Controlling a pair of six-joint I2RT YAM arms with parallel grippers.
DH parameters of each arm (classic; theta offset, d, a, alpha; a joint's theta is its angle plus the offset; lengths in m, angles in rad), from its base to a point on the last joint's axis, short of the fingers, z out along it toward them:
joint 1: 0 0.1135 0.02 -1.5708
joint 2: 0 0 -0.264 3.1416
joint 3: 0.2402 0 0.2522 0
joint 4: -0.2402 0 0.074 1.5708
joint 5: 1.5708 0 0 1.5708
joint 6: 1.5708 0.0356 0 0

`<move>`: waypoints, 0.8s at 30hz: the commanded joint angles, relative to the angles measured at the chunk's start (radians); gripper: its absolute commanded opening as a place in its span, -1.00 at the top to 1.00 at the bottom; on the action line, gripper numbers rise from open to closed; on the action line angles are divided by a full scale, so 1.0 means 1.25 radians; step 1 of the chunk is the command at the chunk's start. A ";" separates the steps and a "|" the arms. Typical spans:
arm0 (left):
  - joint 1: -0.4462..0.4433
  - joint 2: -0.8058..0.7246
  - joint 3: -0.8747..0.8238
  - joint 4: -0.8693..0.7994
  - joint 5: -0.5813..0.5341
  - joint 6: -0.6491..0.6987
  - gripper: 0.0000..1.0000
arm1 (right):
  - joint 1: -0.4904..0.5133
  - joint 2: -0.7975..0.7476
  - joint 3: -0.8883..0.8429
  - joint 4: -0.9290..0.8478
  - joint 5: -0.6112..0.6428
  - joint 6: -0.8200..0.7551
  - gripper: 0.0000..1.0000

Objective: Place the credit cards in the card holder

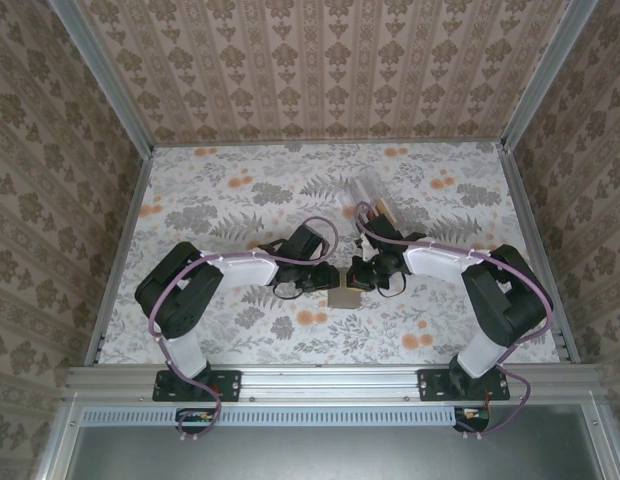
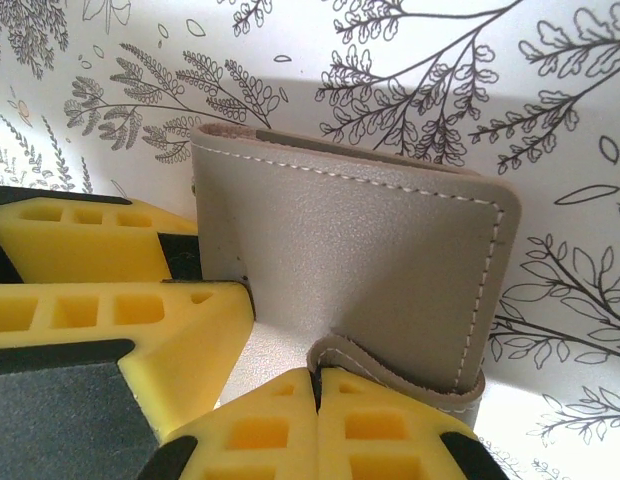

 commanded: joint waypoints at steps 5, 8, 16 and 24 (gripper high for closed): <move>-0.022 -0.023 0.002 -0.024 0.023 0.044 0.41 | 0.028 0.008 -0.040 -0.018 0.063 0.026 0.95; -0.030 -0.031 -0.006 -0.028 0.014 0.039 0.41 | 0.037 -0.008 -0.052 -0.019 0.064 0.032 0.96; -0.065 -0.058 -0.044 -0.019 -0.009 0.017 0.40 | 0.064 -0.073 -0.116 -0.005 0.080 0.072 0.93; -0.074 -0.057 -0.046 -0.012 -0.022 0.002 0.41 | 0.064 -0.079 -0.088 -0.007 0.111 0.101 0.85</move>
